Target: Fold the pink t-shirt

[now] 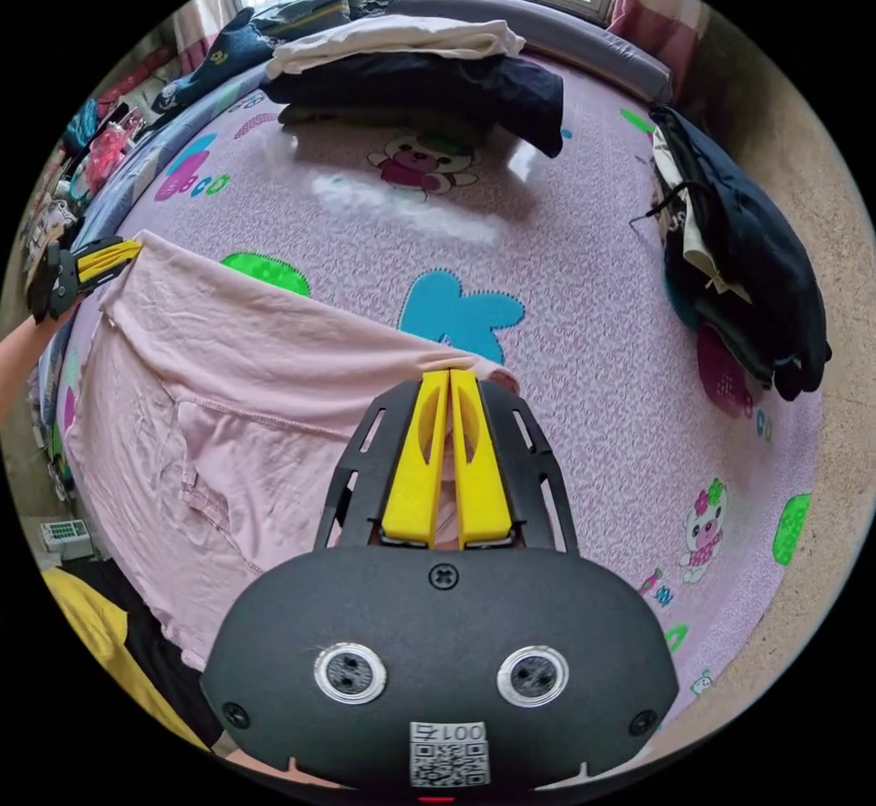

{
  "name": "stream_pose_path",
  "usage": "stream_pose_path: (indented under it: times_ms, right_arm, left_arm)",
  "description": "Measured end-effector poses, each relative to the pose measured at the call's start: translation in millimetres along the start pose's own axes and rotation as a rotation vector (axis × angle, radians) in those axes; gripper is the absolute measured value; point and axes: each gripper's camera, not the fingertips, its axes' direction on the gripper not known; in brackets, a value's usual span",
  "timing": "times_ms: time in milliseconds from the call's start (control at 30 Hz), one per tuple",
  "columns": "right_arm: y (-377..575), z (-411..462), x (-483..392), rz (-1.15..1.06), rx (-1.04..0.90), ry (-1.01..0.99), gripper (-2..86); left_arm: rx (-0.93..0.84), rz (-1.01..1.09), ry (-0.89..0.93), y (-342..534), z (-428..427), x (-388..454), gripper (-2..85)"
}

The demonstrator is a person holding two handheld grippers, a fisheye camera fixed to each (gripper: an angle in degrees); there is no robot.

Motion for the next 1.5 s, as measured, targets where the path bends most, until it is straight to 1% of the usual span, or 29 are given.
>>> stream_pose_path:
  times_ms: [233,300,367,400,467,500,533,567,633,667,700,767,800,833,900,1000,1067,1133,1200,1300,1367,1433,1500]
  right_arm:
    - [-47,12,28,0.027,0.012,-0.023,0.5]
    - [-43,3,33,0.046,0.052,0.010,0.5]
    - [-17,-24,39,0.050,0.157,-0.084,0.6]
    - [-7,-32,40,0.043,0.186,-0.131,0.6]
    - [43,-57,39,0.000,0.240,-0.366,0.8]
    - [57,-61,38,-0.009,0.239,-0.430,0.9]
    - [86,-65,36,-0.003,0.219,-0.545,1.1]
    - [116,-67,32,0.036,0.185,-0.637,1.3]
    - [161,-64,22,0.114,0.131,-0.754,1.9]
    - [187,-61,12,0.167,0.078,-0.811,2.7]
    - [200,-59,5,0.194,0.052,-0.828,3.3]
    - [242,-51,-20,0.304,-0.044,-0.853,6.7]
    - [249,-50,-27,0.329,-0.057,-0.863,7.4]
    - [260,-50,-40,0.367,-0.068,-0.862,8.8]
    - [267,-56,-62,0.362,-0.064,-0.805,10.0]
    - [260,-70,-105,0.256,-0.061,-0.656,11.6]
    - [248,-76,-140,0.154,-0.061,-0.529,12.4]
    - [242,-74,-161,0.101,-0.068,-0.452,12.9]
    - [237,-68,-178,0.067,-0.083,-0.408,12.7]
    - [233,-53,-198,0.041,-0.133,-0.318,9.1]
    - [234,-38,-210,0.022,-0.194,-0.198,4.5]
    - [238,-36,-210,0.033,-0.192,-0.119,2.7]
    - [241,-37,-196,0.104,-0.210,-0.190,2.0]
  left_arm:
    - [-0.063,-0.004,-0.070,-55,34,-43,-1.5]
    - [-0.072,-0.019,-0.055,-58,35,-51,-1.6]
    - [-0.070,-0.071,-0.045,-49,29,-59,-1.6]
    - [-0.053,-0.098,-0.001,-37,20,-64,-1.6]
    - [-0.034,-0.131,0.084,-9,4,-67,-1.6]
    - [-0.038,-0.144,0.161,14,-6,-68,-1.6]
    - [-0.048,-0.154,0.259,38,-14,-69,-1.4]
    - [-0.054,-0.171,0.305,50,-18,-69,-1.4]
    - [-0.088,-0.258,0.469,99,-31,-73,-0.4]
    - [-0.097,-0.280,0.505,110,-34,-73,-0.1]
    - [-0.119,-0.298,0.560,128,-39,-73,0.7]
    - [-0.146,-0.316,0.597,149,-45,-73,2.0]
    - [-0.156,-0.345,0.642,160,-48,-74,2.9]
    - [-0.156,-0.364,0.687,168,-51,-75,3.2]
    - [-0.150,-0.346,0.681,174,-57,-72,3.6]
    - [-0.145,-0.313,0.681,177,-62,-68,4.0]
    - [-0.127,-0.273,0.656,177,-66,-64,4.2]
    - [-0.118,-0.167,0.548,176,-70,-54,4.8]
    - [-0.122,-0.091,0.497,176,-69,-47,5.3]
    - [-0.118,-0.001,0.442,179,-69,-40,5.6]
    - [-0.117,0.031,0.434,181,-68,-41,5.5]
    - [-0.122,0.045,0.441,184,-66,-47,4.9]
    - [-0.132,0.038,0.461,186,-62,-54,3.6]
